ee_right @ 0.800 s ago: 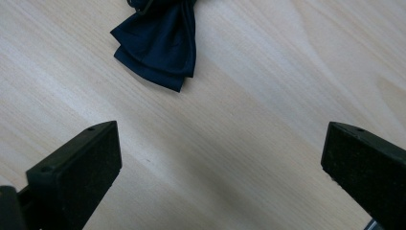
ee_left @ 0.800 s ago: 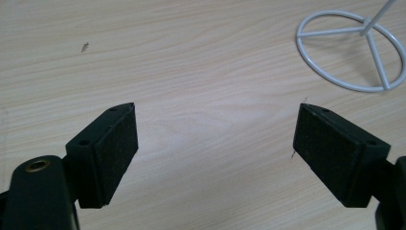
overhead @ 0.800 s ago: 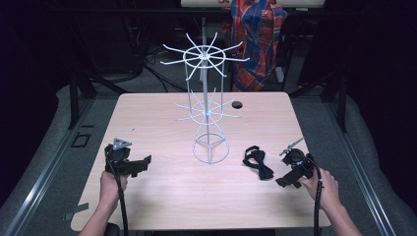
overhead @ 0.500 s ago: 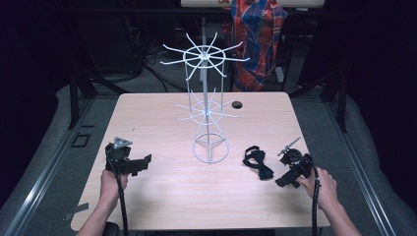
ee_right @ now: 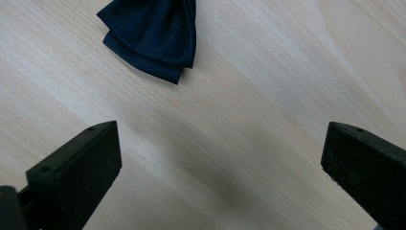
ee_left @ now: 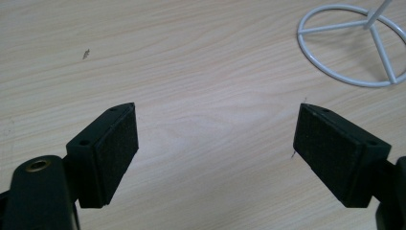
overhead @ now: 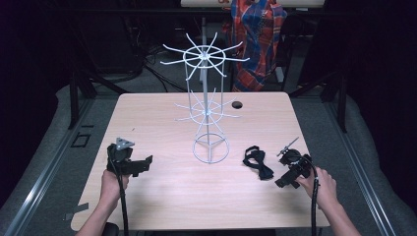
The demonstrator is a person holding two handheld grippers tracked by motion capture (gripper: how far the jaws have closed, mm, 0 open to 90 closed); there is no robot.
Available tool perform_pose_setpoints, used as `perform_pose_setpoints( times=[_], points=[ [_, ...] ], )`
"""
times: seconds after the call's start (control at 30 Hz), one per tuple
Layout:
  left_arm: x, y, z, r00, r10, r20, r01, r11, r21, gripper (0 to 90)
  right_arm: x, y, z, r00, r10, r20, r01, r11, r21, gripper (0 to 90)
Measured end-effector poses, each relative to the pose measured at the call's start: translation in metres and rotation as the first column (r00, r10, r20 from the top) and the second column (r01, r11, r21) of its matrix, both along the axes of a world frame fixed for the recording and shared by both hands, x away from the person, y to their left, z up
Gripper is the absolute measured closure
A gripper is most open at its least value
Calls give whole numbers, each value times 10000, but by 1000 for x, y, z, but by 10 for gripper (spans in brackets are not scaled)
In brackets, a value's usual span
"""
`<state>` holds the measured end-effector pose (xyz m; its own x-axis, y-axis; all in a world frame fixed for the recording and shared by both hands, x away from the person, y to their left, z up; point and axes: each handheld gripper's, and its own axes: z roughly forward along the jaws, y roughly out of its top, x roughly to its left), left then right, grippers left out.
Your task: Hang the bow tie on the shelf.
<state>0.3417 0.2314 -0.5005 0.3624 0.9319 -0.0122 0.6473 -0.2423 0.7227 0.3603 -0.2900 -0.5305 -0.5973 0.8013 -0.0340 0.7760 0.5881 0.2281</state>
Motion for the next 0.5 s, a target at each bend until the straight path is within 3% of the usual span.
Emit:
perform_pose_setpoints(
  times=[0.07,0.13,0.2,0.23,0.33,0.47,0.5],
  points=[
    [-1,0,0,10000,-29,-20,29,10000,27,158,2,-1,3,9993,254,-258,-261,9992,-294,0],
    [-1,0,0,10000,-22,-11,22,10000,33,158,0,1,-1,10000,-79,16,79,9998,195,0],
    [-1,0,0,10000,32,-14,-32,10000,54,158,3,0,4,9990,354,-285,-366,9984,-434,0],
    [-1,0,0,10000,48,-9,-48,10000,60,158,2,1,3,9998,186,-2,-186,9997,-183,0],
    [-1,0,0,10000,57,-53,-57,9999,131,158,0,2,7,9995,228,223,-224,9996,-175,0],
    [-2,0,0,10000,44,-28,-44,9999,131,157,3,2,13,9991,396,176,-393,9991,-147,0],
    [-2,0,0,10000,24,-36,-23,9999,153,157,3,4,13,9989,157,444,-170,9994,290,0]
  ],
)
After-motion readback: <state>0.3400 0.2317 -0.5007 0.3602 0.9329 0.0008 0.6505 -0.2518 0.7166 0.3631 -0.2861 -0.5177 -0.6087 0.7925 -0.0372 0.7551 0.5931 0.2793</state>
